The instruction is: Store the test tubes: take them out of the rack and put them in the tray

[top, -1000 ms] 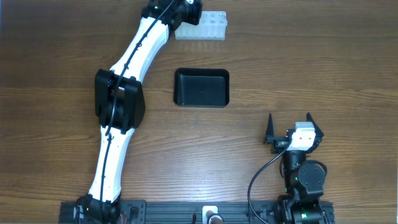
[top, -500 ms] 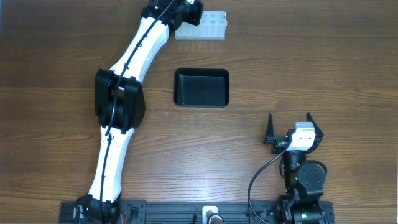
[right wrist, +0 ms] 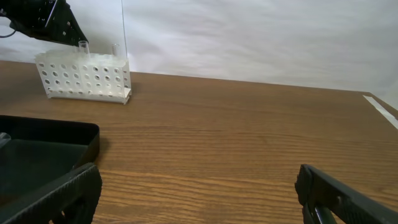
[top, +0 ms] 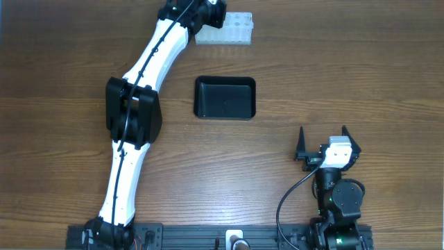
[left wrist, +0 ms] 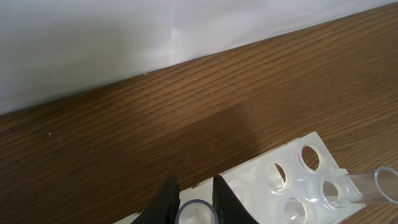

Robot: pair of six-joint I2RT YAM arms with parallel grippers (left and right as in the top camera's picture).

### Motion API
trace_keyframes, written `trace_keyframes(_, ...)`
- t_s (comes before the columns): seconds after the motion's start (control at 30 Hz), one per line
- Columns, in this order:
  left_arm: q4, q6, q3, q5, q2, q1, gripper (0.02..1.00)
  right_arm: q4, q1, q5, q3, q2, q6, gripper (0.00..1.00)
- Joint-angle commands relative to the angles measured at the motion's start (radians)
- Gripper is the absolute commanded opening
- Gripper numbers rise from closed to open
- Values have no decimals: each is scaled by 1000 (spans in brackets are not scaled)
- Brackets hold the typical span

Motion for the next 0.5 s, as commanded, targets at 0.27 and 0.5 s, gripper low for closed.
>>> trace_keyframes(0.27, -9, 4, 3, 20, -77, 4, 121, 2, 4, 13, -8, -9, -2, 993)
trace_keyframes(0.5, -30, 5, 3, 9, -247, 4, 123, 2, 4, 13, -8, -9, -2, 993)
